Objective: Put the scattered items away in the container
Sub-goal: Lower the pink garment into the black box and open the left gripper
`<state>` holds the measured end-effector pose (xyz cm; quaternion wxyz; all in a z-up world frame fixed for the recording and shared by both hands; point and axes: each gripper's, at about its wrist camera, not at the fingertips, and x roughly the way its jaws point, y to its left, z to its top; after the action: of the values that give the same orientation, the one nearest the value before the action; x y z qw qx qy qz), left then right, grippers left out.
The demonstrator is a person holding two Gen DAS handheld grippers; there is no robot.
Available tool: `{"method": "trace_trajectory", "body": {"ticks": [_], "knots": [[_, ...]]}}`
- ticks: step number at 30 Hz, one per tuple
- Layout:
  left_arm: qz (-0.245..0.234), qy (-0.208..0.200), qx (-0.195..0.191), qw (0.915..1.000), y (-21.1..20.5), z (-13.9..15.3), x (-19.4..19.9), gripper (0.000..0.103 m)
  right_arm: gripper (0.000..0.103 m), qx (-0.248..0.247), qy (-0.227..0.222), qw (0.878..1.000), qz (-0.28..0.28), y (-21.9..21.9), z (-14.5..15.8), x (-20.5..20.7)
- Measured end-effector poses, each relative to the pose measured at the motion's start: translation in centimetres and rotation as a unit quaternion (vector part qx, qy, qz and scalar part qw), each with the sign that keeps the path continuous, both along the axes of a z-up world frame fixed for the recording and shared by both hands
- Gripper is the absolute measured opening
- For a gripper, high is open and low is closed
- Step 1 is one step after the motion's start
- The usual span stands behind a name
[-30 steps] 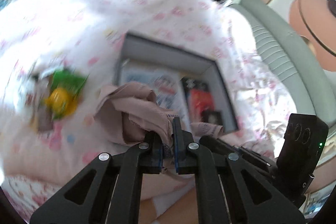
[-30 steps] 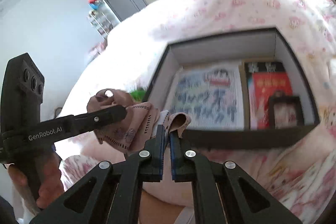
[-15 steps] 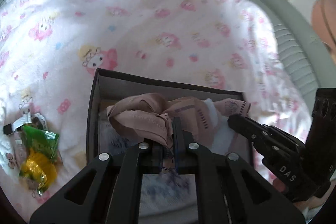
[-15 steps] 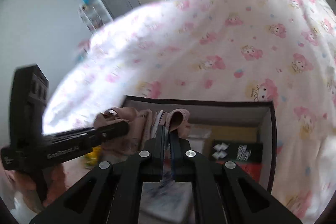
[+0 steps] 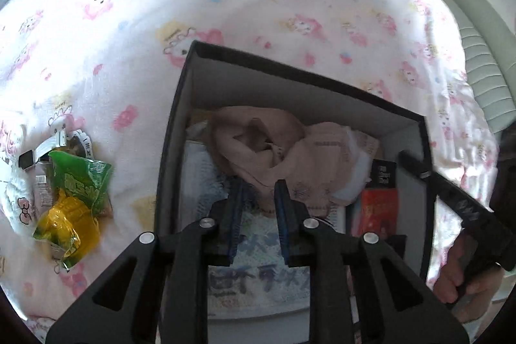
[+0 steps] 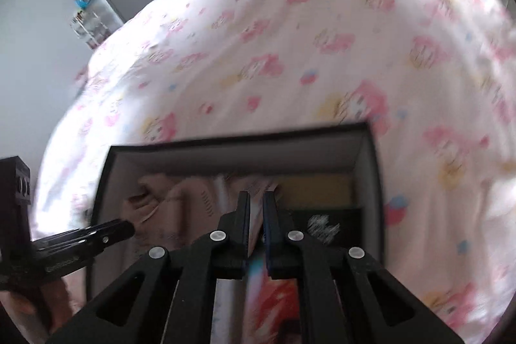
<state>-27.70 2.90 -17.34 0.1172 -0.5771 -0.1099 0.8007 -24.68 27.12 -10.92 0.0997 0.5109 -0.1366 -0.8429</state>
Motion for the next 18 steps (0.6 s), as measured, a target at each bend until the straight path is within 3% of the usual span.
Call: {"method": "trace_trajectory", "body": {"ticks": [2, 4, 5, 7, 10, 13, 15, 18], "knots": [[-0.027, -0.024, 0.035, 0.9988, 0.4, -0.1, 0.2, 0.019, 0.006, -0.008, -0.019, 0.999, 0.040, -1.0, -0.8, 0.1], [-0.070, -0.066, 0.090, 0.9912, 1.7, -0.9, 0.1, 0.020, 0.006, -0.031, -0.034, 0.997, 0.061, -1.7, -1.5, -0.1], [-0.092, -0.084, 0.099, 0.9873, 2.6, -1.6, -0.1, 0.020, 0.006, -0.041, -0.054, 0.996, 0.055, -1.8, -2.4, -0.6], [-0.115, -0.108, 0.066, 0.9853, 4.4, -3.7, -0.7, 0.020, 0.006, -0.022, -0.083, 0.996, 0.040, -1.9, -3.9, -1.4], [-0.100, -0.116, 0.046, 0.9872, 4.7, -5.8, -2.2, 0.019, 0.006, -0.020, -0.091, 0.994, 0.052, -2.4, -4.5, -1.5], [-0.049, -0.103, 0.073, 0.9908, 3.2, -6.0, -3.5, 0.019, 0.006, -0.011, -0.089, 0.995, 0.045, -2.7, -4.8, -2.0], [0.004, -0.080, 0.056, 0.9953, 1.8, -5.5, -3.7, 0.019, 0.006, -0.022, -0.051, 0.998, 0.004, -1.9, -3.7, -2.0], [-0.005, -0.075, 0.079, 0.9940, 1.2, -5.2, -3.3, 0.019, 0.006, 0.010, 0.003, 1.000, -0.020, -1.2, -1.6, -1.6]]}}
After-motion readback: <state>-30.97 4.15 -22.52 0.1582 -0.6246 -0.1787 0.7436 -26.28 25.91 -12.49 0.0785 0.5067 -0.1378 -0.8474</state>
